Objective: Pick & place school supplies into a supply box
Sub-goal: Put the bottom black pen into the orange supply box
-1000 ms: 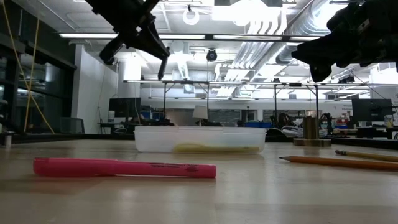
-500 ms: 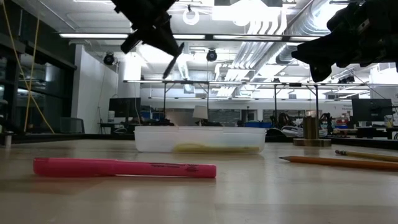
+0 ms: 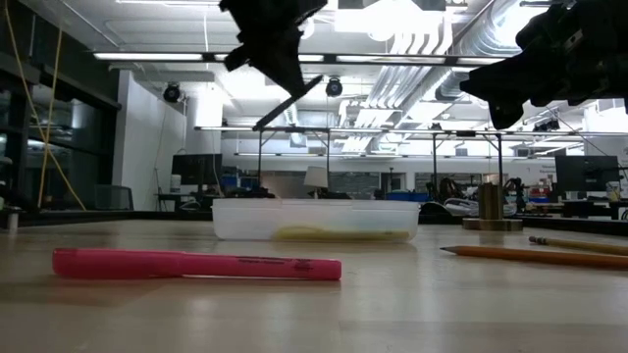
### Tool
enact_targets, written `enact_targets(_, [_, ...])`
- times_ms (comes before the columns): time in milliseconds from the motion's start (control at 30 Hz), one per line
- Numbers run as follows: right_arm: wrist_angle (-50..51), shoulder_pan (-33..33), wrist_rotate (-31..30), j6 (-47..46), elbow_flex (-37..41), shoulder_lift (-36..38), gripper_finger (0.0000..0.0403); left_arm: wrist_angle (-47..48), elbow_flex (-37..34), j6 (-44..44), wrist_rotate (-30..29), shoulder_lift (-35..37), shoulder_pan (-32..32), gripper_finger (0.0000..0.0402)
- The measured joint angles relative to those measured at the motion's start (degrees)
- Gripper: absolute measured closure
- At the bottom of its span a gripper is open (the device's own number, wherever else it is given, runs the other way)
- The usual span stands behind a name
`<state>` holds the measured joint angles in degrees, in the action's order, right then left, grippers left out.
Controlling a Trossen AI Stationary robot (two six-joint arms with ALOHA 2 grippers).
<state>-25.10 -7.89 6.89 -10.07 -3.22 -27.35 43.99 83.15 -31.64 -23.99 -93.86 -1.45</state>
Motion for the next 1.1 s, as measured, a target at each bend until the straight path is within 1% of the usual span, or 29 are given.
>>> enact_targets(167, [0.0, 0.0, -0.1, 0.0, 0.0, 0.0, 0.0324, 4.5, 6.5, 4.1, 2.4, -6.1, 0.0, 0.0369])
enact_targets(333, [0.1, 0.0, -0.1, 0.0, 0.0, 0.1, 0.0324, 6.8, 11.2, 7.4, 4.1, -10.4, 0.0, 0.0369])
enact_targets(400, [-0.1, 0.0, -0.1, -0.1, 0.0, 0.0, 0.0324, 9.1, 12.8, 8.7, 4.2, -11.8, 0.0, 0.0369])
enact_targets(467, [-0.1, 0.0, 0.0, -0.1, 0.0, 0.0, 0.0324, 9.2, 14.3, 9.1, 4.1, -12.9, 0.0, 0.0369])
enact_targets(533, [0.0, 0.0, 0.0, -0.1, 0.0, 0.1, 0.0324, 11.9, 15.1, 9.5, 4.1, -13.5, 0.0, 0.0369])
enact_targets(600, [0.0, 0.0, 0.0, -0.1, 0.0, 0.1, 0.0324, 10.5, 15.6, 10.1, 4.1, -14.0, 0.0, 0.0369])
enact_targets(667, [0.0, 0.0, 0.0, 0.0, 0.0, 0.0, 0.0324, 12.0, 15.5, 10.4, 4.2, -14.0, 0.0, 0.0369])
enact_targets(1100, [0.0, 0.0, -0.1, 0.0, 0.0, 0.0, 0.0324, 12.7, 15.5, 11.9, 7.0, -14.8, 0.0, 0.0369])
